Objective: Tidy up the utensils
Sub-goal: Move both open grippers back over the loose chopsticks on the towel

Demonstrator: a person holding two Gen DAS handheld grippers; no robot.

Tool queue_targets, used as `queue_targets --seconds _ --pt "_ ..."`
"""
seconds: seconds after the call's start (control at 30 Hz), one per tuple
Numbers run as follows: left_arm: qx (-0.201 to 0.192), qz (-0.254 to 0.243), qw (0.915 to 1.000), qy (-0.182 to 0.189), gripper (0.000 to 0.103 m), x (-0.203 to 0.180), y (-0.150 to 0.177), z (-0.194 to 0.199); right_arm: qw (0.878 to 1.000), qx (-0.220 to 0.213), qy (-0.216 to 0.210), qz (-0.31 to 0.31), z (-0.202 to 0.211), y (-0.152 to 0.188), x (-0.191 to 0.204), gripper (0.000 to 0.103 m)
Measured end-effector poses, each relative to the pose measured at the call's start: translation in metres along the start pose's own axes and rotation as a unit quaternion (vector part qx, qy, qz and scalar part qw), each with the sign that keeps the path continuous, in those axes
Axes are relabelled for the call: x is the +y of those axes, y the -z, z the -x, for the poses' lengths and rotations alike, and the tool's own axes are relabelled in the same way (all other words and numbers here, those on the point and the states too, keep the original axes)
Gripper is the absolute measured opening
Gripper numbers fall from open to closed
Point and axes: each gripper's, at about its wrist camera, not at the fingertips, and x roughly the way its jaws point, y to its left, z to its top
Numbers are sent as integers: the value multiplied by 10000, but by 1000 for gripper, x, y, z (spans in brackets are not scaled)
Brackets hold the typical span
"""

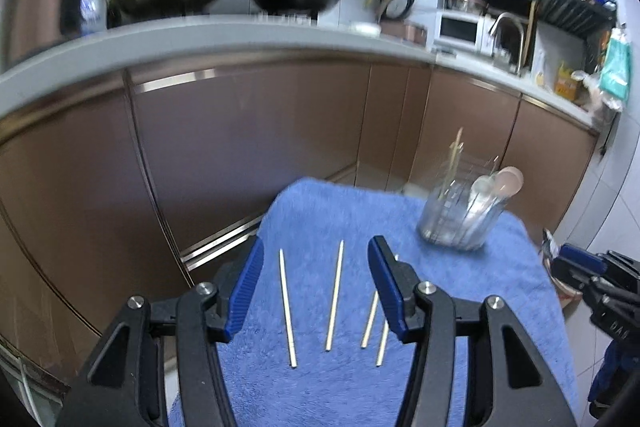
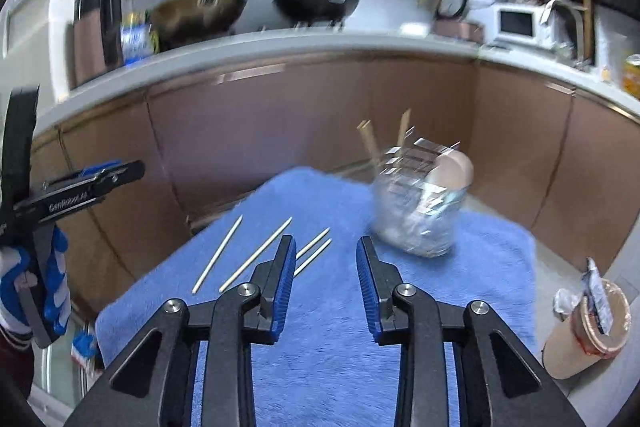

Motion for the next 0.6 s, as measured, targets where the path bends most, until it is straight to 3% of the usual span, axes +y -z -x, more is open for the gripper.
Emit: queue_targets --seconds 0.17,0.33,0.6 --pt "799 -15 9965 233 52 9 1 -67 9970 680 -310 215 -68 -7 21 26" --pt "1724 -44 9832 602 52 8 9 -147 9874 1498 -496 97 -156 -15 28 23" --pt "2525 -138 9637 853 46 0 14 -232 9684 2426 -399 -423 -259 -23 9 20"
